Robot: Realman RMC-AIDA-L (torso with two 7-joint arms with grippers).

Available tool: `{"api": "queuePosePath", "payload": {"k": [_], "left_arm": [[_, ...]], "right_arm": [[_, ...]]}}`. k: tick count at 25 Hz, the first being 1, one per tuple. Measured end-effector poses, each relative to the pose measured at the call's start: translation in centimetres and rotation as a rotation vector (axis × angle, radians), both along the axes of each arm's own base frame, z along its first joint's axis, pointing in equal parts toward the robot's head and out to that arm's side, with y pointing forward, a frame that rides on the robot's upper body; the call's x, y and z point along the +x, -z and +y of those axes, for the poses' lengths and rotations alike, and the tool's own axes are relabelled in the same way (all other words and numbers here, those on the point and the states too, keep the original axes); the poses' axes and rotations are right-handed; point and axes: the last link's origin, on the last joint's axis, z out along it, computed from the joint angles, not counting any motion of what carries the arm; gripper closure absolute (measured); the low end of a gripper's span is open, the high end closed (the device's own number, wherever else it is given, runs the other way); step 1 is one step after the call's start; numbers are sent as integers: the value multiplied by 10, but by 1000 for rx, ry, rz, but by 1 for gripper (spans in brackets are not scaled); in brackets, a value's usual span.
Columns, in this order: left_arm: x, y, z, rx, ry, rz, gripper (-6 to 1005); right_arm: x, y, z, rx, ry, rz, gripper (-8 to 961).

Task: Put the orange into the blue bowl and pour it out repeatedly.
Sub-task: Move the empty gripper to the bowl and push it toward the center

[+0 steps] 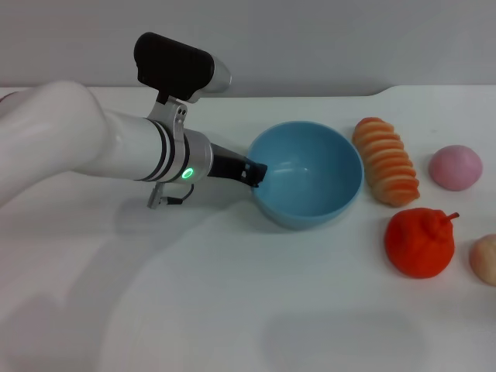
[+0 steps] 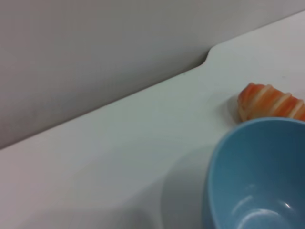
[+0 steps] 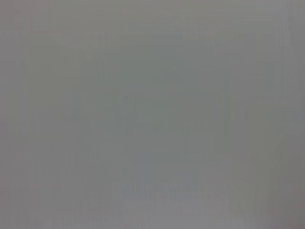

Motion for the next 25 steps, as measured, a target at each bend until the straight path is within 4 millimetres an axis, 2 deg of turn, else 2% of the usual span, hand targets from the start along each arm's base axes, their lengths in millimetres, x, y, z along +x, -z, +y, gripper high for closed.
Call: {"api": "queuePosePath", "payload": {"k": [6, 11, 14, 16, 17, 18, 21, 24, 25], "left_arm": [[1, -1, 3, 24, 7, -6, 796], [1, 0, 2, 20, 17, 3, 980], [3, -6, 5, 19, 20, 6, 990], [8, -15, 11, 14, 37, 30, 997], [13, -30, 22, 15, 46, 84, 1000], [13, -30, 22, 15, 46, 84, 1000], [16, -51, 33, 11, 9, 135, 1001], [9, -73, 41, 35, -61, 113, 1000], [9, -73, 41, 35, -61, 113, 1000]], "right_arm": [[0, 0, 0, 0, 1, 1, 194], [1, 0, 0, -1, 3, 3, 193], [1, 0, 0, -1, 2, 10, 194], [1, 1, 0, -6, 1, 10, 194], [0, 1, 0, -11, -2, 10, 194], [0, 1, 0, -11, -2, 10, 195], [0, 1, 1, -12, -5, 10, 195], [-1, 1, 6, -22, -6, 10, 195], [-1, 2, 8, -30, -7, 10, 194]]}}
